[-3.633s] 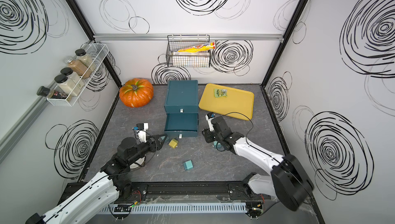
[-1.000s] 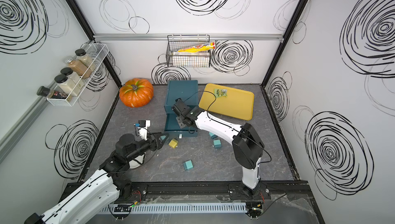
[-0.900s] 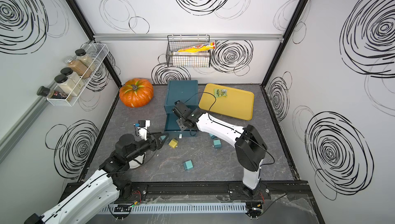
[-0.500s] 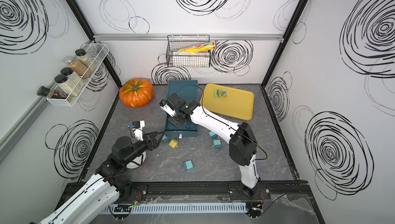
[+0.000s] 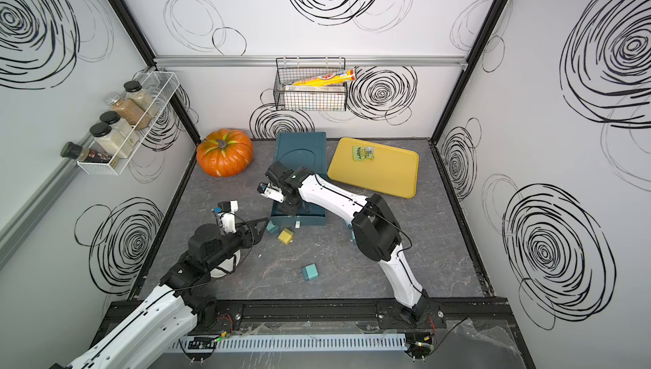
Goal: Place the plugs into the drawer by color
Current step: Place the plug in the drawer.
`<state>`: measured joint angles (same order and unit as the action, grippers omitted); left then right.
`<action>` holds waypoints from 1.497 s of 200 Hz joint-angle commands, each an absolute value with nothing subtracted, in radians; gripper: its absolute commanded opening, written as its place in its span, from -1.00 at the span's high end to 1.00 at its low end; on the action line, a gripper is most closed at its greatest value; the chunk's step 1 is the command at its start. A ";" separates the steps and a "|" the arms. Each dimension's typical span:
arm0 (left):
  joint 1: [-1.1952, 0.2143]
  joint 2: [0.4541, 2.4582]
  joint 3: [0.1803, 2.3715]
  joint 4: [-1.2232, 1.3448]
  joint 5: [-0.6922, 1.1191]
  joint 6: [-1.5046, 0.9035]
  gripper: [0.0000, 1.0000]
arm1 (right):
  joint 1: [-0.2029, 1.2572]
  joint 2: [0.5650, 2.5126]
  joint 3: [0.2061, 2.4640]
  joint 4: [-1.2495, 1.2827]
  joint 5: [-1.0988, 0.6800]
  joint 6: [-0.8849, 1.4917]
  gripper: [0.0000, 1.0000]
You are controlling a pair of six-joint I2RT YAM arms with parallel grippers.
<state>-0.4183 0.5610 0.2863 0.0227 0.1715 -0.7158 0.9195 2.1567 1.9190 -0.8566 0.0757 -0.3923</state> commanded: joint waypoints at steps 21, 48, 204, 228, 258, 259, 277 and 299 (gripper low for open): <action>-0.412 0.545 0.279 0.068 0.189 -0.716 -0.47 | 0.923 2.200 1.950 -0.889 0.141 -0.419 0.57; -0.412 0.545 0.281 0.066 0.189 -0.714 -0.56 | 0.922 2.175 1.979 -0.901 0.109 -0.376 0.43; -0.415 0.588 0.310 0.036 0.239 -0.651 -0.52 | 0.918 2.028 1.991 -0.876 0.029 -0.331 -0.34; -0.506 0.642 0.320 0.012 0.174 -0.645 -0.53 | 0.918 1.870 1.894 -0.811 -0.016 -0.295 -0.34; -0.690 0.671 0.277 -0.005 -0.042 -0.624 -0.59 | 0.919 1.609 1.614 -0.613 0.001 -0.192 -0.32; -0.694 0.674 0.278 -0.007 -0.042 -0.624 -0.59 | 0.919 1.598 1.602 -0.601 -0.001 -0.191 -0.32; -0.787 0.722 0.265 0.002 -0.129 -0.642 -0.64 | 0.918 1.393 1.349 -0.388 -0.047 -0.121 -0.32; -0.823 0.803 0.288 0.003 -0.220 -0.645 -0.86 | 0.919 1.171 1.087 -0.191 -0.109 -0.058 -0.45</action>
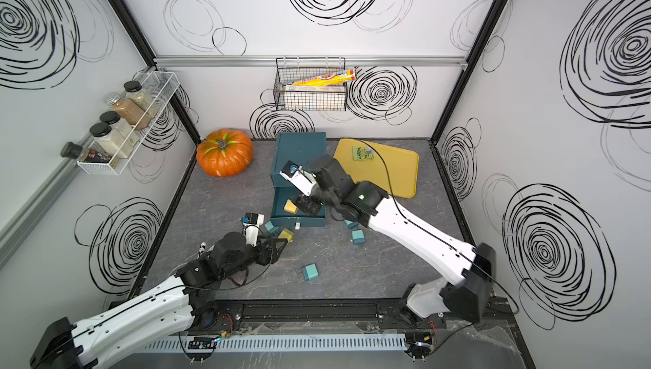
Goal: Place the plugs into the drawer by color
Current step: Place the plug in the drawer, then pick up the plug from the center of the board.
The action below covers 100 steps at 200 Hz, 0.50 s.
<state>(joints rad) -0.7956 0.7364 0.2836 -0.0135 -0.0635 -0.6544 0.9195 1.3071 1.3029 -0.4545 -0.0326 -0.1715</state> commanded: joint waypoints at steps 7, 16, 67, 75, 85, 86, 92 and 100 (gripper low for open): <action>-0.823 0.842 0.302 0.004 -0.246 -0.634 -0.95 | 0.918 1.119 1.029 -0.158 -0.114 -0.040 -0.45; -0.824 0.893 0.321 0.010 -0.259 -0.619 -0.96 | 0.918 1.065 0.961 -0.110 -0.095 -0.013 -0.44; -0.809 1.133 0.358 0.146 -0.211 -0.580 -0.94 | 0.917 0.898 0.756 -0.017 0.050 0.025 -0.37; -0.798 1.149 0.361 0.164 -0.199 -0.574 -0.93 | 0.917 0.868 0.739 -0.006 0.053 0.028 -0.38; -0.770 1.170 0.368 0.172 -0.173 -0.567 -0.92 | 0.917 0.827 0.713 0.015 0.063 0.032 -0.38; -0.768 1.173 0.369 0.173 -0.169 -0.566 -0.91 | 0.917 0.822 0.711 0.017 0.063 0.033 -0.38; -0.750 1.181 0.368 0.181 -0.147 -0.560 -0.90 | 0.917 0.800 0.694 0.028 0.071 0.035 -0.39; -0.731 1.186 0.360 0.203 -0.118 -0.555 -0.90 | 0.916 0.776 0.676 0.038 0.076 0.037 -0.39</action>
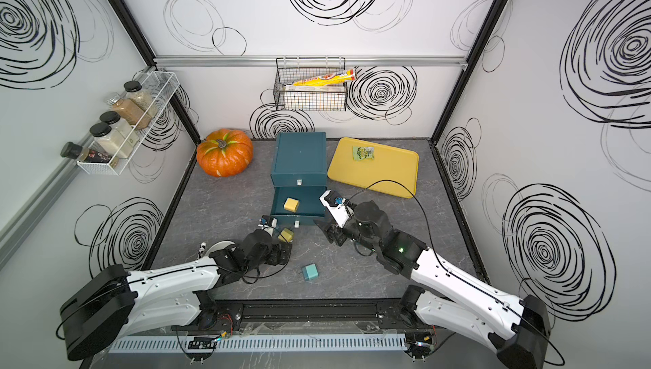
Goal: Place the plugs into the drawer by color
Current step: Pick up the plug from the center of the board.
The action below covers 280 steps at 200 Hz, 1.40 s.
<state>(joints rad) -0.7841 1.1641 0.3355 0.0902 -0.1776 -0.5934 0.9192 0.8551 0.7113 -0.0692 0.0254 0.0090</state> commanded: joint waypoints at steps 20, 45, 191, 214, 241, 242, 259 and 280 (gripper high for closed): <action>-0.723 1.189 0.333 0.260 -0.091 -0.526 -0.93 | 0.917 0.744 0.654 0.050 0.076 0.039 -0.39; -0.736 1.209 0.337 0.262 -0.104 -0.513 -0.93 | 0.917 0.740 0.637 0.051 0.087 0.041 -0.39; -0.827 1.485 0.480 0.135 -0.299 -0.507 -0.84 | 0.917 0.685 0.575 0.066 0.111 0.055 -0.39; -0.827 1.507 0.493 0.149 -0.293 -0.497 -0.84 | 0.918 0.678 0.572 0.066 0.104 0.055 -0.39; -0.835 1.501 0.491 0.159 -0.262 -0.481 -0.74 | 0.916 0.663 0.566 0.069 0.097 0.056 -0.39; -0.836 1.500 0.490 0.159 -0.261 -0.481 -0.73 | 0.918 0.662 0.566 0.069 0.098 0.057 -0.39; -0.852 1.482 0.481 0.169 -0.243 -0.479 -0.48 | 0.919 0.653 0.566 0.066 0.104 0.058 -0.39; -0.875 1.482 0.477 0.166 -0.231 -0.495 -0.38 | 0.918 0.646 0.564 0.066 0.117 0.060 -0.39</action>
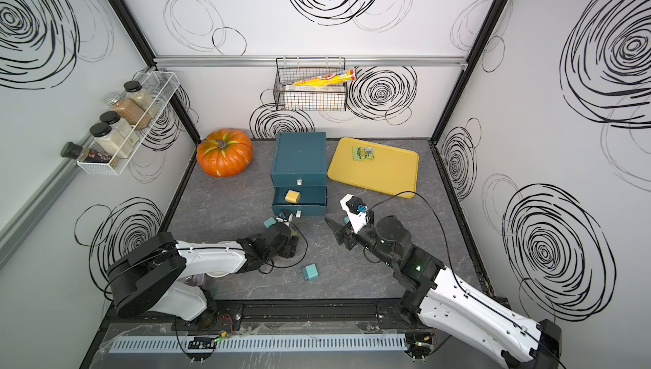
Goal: Place the plugs into the drawer by color
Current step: Pick up the plug from the center of the board.
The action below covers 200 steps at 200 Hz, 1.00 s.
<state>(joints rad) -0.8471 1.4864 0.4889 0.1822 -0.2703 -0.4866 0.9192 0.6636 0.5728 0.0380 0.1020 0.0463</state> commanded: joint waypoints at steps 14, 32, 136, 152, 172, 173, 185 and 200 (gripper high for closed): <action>-0.889 1.490 0.484 0.155 -0.235 -0.502 -0.29 | 0.918 0.646 0.565 0.066 0.121 0.060 -0.39; -0.908 1.486 0.492 0.140 -0.255 -0.508 -0.22 | 0.918 0.645 0.565 0.066 0.123 0.061 -0.39; -0.933 1.616 0.641 0.000 -0.413 -0.585 -0.48 | 0.919 0.648 0.563 0.068 0.116 0.063 -0.39; -0.939 1.614 0.646 0.011 -0.409 -0.590 -0.53 | 0.919 0.646 0.563 0.067 0.109 0.062 -0.39; -0.944 1.612 0.641 0.029 -0.396 -0.590 -0.61 | 0.918 0.645 0.561 0.067 0.110 0.063 -0.39; -0.944 1.612 0.641 0.028 -0.397 -0.591 -0.61 | 0.918 0.646 0.562 0.067 0.109 0.063 -0.39; -0.944 1.621 0.649 0.019 -0.405 -0.592 -0.62 | 0.919 0.647 0.561 0.067 0.114 0.061 -0.39; -0.945 1.629 0.652 0.018 -0.401 -0.592 -0.58 | 0.918 0.648 0.562 0.065 0.114 0.062 -0.39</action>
<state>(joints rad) -0.9409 1.6032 0.6342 0.0483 -0.3939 -0.5777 0.9192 0.6571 0.5720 0.0380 0.1123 0.0563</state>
